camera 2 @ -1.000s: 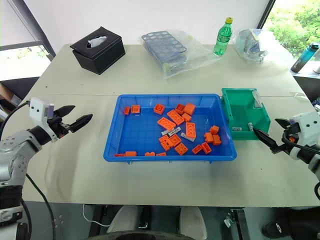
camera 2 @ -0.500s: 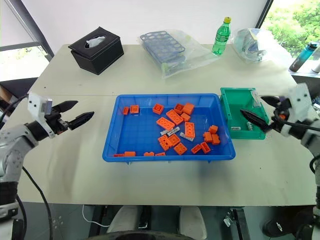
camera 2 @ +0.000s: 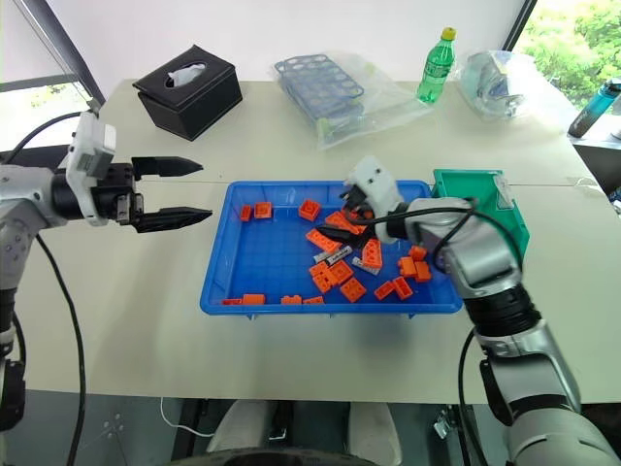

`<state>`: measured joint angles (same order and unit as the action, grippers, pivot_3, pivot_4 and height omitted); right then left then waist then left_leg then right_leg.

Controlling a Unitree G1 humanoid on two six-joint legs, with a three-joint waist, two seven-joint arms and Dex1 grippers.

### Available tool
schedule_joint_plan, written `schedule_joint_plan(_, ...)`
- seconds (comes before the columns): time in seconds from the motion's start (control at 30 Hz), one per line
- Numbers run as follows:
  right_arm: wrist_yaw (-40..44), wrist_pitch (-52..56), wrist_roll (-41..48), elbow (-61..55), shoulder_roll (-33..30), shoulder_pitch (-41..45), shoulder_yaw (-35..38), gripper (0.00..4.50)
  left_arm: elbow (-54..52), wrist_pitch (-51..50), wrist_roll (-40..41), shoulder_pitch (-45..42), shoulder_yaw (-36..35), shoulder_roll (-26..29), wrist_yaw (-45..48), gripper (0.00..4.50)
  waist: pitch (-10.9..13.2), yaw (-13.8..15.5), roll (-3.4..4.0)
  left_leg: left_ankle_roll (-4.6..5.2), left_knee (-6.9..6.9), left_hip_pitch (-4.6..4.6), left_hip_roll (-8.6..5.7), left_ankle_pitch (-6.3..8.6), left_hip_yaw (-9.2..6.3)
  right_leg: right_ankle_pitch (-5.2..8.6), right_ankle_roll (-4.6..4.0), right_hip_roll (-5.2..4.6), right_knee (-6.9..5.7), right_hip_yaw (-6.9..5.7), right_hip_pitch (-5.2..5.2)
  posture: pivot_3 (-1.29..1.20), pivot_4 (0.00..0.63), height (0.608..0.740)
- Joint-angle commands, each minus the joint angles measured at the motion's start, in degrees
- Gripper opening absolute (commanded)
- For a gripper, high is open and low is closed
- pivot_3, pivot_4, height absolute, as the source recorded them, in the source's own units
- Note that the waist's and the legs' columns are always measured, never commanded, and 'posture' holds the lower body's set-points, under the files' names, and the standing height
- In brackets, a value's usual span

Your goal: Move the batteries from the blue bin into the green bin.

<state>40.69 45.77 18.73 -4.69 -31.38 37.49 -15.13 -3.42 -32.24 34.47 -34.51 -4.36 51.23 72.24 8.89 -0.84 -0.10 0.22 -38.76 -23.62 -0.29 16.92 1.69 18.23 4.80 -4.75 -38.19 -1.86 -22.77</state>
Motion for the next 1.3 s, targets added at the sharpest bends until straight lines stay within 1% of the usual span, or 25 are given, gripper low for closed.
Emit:
schedule_joint_plan(0.03, -1.46, -0.24, -2.58, 2.19, 2.22, 1.91, -0.99, 4.48, -1.59, -1.74, 1.9, -1.47, 1.29, 0.06, 3.25, 4.5, 0.02, -0.18, 0.02, 0.02, -0.06, -0.04, 0.0, 0.01, 0.0, 0.0, 0.0, 0.02, 0.0, 0.0, 0.0, 0.0, 0.15, 0.73)
schedule_joint_plan(0.17, -1.32, 0.83, -4.19, 3.26, 3.27, 0.98, -2.58, 4.48, -2.16, -2.76, 2.29, -2.56, 2.09, -1.04, 3.4, 4.5, 0.05, -0.06, -0.03, 0.05, -0.37, -0.11, 0.02, 0.02, 0.0, 0.0, 0.01, 0.08, -0.04, 0.0, 0.02, 0.0, 0.15, 0.73)
schedule_joint_plan(0.43, -0.96, -0.02, -5.98, 3.2, 5.01, -0.09, -3.1, 4.48, -1.55, -1.52, 0.16, -3.07, 3.95, -2.26, 3.8, 4.5, 0.04, -0.02, -0.03, 0.09, -0.38, -0.11, 0.02, 0.04, -0.02, 0.0, 0.01, 0.1, -0.11, 0.01, 0.01, 0.0, 0.15, 0.73)
schedule_joint_plan(0.47, -0.85, -0.45, -6.46, 3.49, 4.95, -0.16, -3.39, 4.25, -1.49, -1.39, -0.05, -3.11, 4.08, -2.46, 3.75, 4.5, 0.04, -0.02, -0.03, 0.09, -0.38, -0.1, 0.02, 0.04, -0.02, 0.0, 0.01, 0.1, -0.11, 0.01, 0.01, 0.0, 0.15, 0.73)
schedule_joint_plan(0.53, -0.52, -1.04, -7.24, 3.83, 4.81, -0.41, -3.79, 3.62, -1.33, -1.06, -0.49, -3.28, 4.25, -2.89, 3.52, 4.5, 0.05, -0.03, -0.03, 0.08, -0.38, -0.1, 0.02, 0.04, -0.02, 0.0, 0.01, 0.11, -0.11, 0.01, 0.01, 0.0, 0.15, 0.73)
schedule_joint_plan(0.63, -0.16, -1.45, -7.83, 4.1, 4.89, -0.68, -3.74, 2.16, -1.02, -0.8, -1.0, -3.65, 4.38, -3.32, 3.43, 4.5, 0.04, -0.03, -0.03, 0.09, -0.38, -0.1, 0.02, 0.04, -0.02, 0.0, 0.01, 0.11, -0.11, 0.01, 0.01, 0.0, 0.15, 0.73)
schedule_joint_plan(0.67, -0.09, -1.56, -8.05, 4.22, 4.89, -0.7, -3.72, 1.57, -0.93, -0.74, -1.09, -3.8, 4.45, -3.4, 3.42, 4.5, 0.04, -0.03, -0.03, 0.09, -0.38, -0.11, 0.02, 0.04, -0.02, 0.0, 0.01, 0.11, -0.11, 0.01, 0.01, 0.0, 0.15, 0.73)
schedule_joint_plan(0.7, -0.15, -1.72, -8.33, 4.34, 4.9, -0.66, -3.68, 1.22, -0.84, -0.69, -1.18, -3.96, 4.49, -3.51, 3.41, 4.5, 0.05, -0.03, -0.03, 0.09, -0.38, -0.1, 0.02, 0.04, -0.02, 0.0, 0.01, 0.11, -0.11, 0.01, 0.01, 0.0, 0.15, 0.73)
schedule_joint_plan(0.9, -0.46, -3.3, -9.43, 6.55, 7.13, 2.45, -3.03, 1.25, 0.01, -0.25, -1.95, -4.49, 4.68, -3.95, 3.85, 4.5, 0.04, -0.12, -0.03, 0.08, -0.38, -0.1, 0.02, 0.04, -0.02, 0.0, 0.01, 0.12, -0.11, 0.01, 0.01, 0.0, 0.15, 0.73)
schedule_joint_plan(1.13, -1.08, -7.9, -12.17, 14.72, 15.88, 8.88, -5.97, 1.25, -0.45, 0.25, -2.31, -4.38, 4.93, -4.38, 3.66, 4.5, 0.04, -0.4, -0.03, 0.06, -0.37, -0.1, 0.07, 0.03, -0.01, 0.0, 0.01, 0.19, -0.18, 0.02, -0.05, 0.0, 0.15, 0.73)
schedule_joint_plan(1.2, -0.96, -8.69, -12.76, 17.22, 17.76, 9.93, -6.29, 2.29, -0.47, 0.28, -2.42, -4.52, 4.98, -4.57, 3.58, 4.5, 0.04, -0.27, -0.03, 0.06, -0.38, -0.09, 0.06, 0.03, -0.02, 0.0, 0.01, 0.18, -0.21, 0.02, -0.04, 0.0, 0.15, 0.73)
schedule_joint_plan(1.23, -0.99, -9.29, -13.22, 18.06, 18.27, 10.29, -6.5, 2.66, -0.48, 0.28, -2.47, -4.56, 4.99, -4.62, 3.57, 4.5, 0.04, -0.11, -0.03, 0.06, -0.38, -0.09, 0.05, 0.03, -0.03, 0.0, 0.01, 0.18, -0.23, 0.02, -0.03, 0.0, 0.15, 0.73)
schedule_joint_plan(1.3, -1.0, -10.25, -14.25, 18.41, 18.38, 10.89, -6.88, 3.58, -0.52, 0.28, -2.52, -4.49, 4.94, -4.64, 3.63, 4.5, 0.05, 0.09, -0.03, 0.07, -0.39, -0.1, -0.01, 0.03, -0.04, 0.0, 0.01, 0.13, -0.23, 0.01, -0.02, 0.0, 0.15, 0.73)
